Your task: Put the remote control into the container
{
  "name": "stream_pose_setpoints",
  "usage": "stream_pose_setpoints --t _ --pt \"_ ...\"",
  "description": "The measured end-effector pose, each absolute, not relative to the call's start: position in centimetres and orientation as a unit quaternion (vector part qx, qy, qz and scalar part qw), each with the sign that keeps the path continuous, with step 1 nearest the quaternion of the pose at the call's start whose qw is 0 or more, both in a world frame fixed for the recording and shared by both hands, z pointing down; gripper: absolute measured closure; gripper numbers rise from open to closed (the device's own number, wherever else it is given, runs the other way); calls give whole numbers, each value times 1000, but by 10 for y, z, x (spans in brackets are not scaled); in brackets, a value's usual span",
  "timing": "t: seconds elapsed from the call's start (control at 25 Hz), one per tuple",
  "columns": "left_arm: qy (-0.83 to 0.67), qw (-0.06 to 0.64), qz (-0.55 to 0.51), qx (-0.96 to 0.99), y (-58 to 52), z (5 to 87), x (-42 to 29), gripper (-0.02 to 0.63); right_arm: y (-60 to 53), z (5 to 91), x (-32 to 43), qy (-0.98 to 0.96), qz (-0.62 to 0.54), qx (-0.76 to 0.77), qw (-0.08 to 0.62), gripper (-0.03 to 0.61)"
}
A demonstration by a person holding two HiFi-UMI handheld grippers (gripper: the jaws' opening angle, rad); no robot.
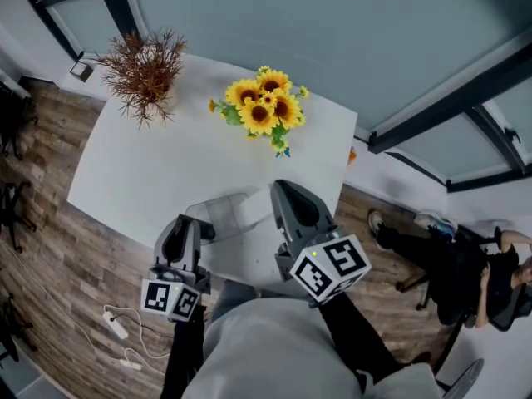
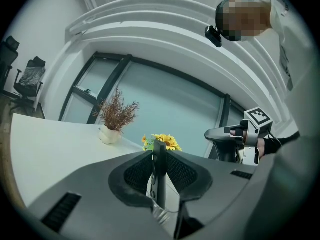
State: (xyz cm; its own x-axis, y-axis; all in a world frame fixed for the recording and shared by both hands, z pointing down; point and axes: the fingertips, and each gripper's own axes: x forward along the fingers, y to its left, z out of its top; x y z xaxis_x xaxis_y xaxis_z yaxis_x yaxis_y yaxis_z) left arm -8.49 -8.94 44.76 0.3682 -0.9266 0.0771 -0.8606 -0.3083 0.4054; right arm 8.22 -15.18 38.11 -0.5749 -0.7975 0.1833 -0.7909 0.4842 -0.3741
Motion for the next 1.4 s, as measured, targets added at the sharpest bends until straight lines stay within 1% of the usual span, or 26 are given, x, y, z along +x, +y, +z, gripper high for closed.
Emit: stream_pose_setpoints --t 0.52,1.0,1.4 --pt "-558 200 -67 802 -92 455 -83 528 -150 382 77 864 -213 -456 5 574" --pt "-556 188 -18 809 -93 462 -77 528 -151 382 76 865 -211 -455 1 574" --pt "-559 198 -5 805 -94 470 -75 528 -152 382 80 864 -210 -458 2 574"
